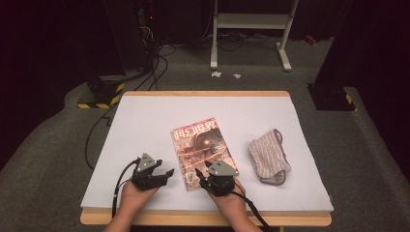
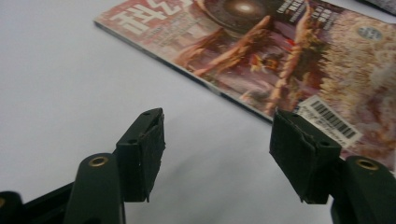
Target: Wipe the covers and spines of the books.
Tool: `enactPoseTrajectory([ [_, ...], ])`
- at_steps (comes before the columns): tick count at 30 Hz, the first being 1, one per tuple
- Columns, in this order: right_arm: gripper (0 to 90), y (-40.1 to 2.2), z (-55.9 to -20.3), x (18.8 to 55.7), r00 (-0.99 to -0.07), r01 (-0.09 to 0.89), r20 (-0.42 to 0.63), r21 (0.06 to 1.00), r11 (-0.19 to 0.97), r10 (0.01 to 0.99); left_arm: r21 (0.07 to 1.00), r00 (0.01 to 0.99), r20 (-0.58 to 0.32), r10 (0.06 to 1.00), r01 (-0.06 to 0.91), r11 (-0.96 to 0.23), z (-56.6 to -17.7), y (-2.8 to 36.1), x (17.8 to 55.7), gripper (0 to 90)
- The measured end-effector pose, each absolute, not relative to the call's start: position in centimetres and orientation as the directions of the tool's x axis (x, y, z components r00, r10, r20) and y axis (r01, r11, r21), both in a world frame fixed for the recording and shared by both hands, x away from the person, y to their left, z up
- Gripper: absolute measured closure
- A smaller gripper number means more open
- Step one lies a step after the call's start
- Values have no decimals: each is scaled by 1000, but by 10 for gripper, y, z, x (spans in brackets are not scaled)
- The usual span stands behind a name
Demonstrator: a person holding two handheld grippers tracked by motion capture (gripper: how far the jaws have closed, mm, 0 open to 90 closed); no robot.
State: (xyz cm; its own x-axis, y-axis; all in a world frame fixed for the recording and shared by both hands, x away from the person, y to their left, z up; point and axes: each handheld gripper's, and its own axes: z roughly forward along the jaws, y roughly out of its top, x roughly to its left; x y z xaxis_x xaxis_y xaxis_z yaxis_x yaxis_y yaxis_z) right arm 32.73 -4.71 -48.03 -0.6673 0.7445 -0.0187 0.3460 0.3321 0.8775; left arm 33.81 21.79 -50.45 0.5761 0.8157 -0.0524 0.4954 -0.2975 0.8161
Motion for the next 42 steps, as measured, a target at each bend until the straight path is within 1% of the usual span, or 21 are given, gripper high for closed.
enactPoseTrajectory([
  [7,519,-85,-487,334,-599,383,-26,869,314,800,813,616,-45,787,480,-329,-505,193,329,264],
  [12,516,-104,-495,339,-558,423,2,861,283,830,805,647,-73,759,487,-338,-505,179,322,228],
  [13,517,-106,-495,340,-554,425,3,861,279,833,801,651,-66,756,486,-349,-505,177,320,213],
  [17,517,-111,-492,341,-541,427,20,868,255,841,775,665,-34,746,489,-401,-510,168,314,198],
  [21,518,-115,-491,343,-532,431,34,871,236,846,769,671,-9,742,479,-424,-511,160,311,218],
  [23,518,-116,-491,343,-532,432,33,870,238,846,755,664,19,747,481,-446,-513,158,311,231],
  [26,518,-117,-492,343,-527,433,30,869,238,849,748,665,0,747,496,-441,-513,160,313,233],
  [31,515,-122,-493,346,-512,453,42,862,229,858,746,657,2,754,501,-438,-513,165,315,243],
  [40,502,-132,-497,351,-506,506,60,828,240,861,750,613,-7,790,526,-402,-512,183,324,299],
  [42,484,-132,-498,351,-513,507,63,827,244,856,755,604,-13,797,529,-388,-512,187,325,329],
])
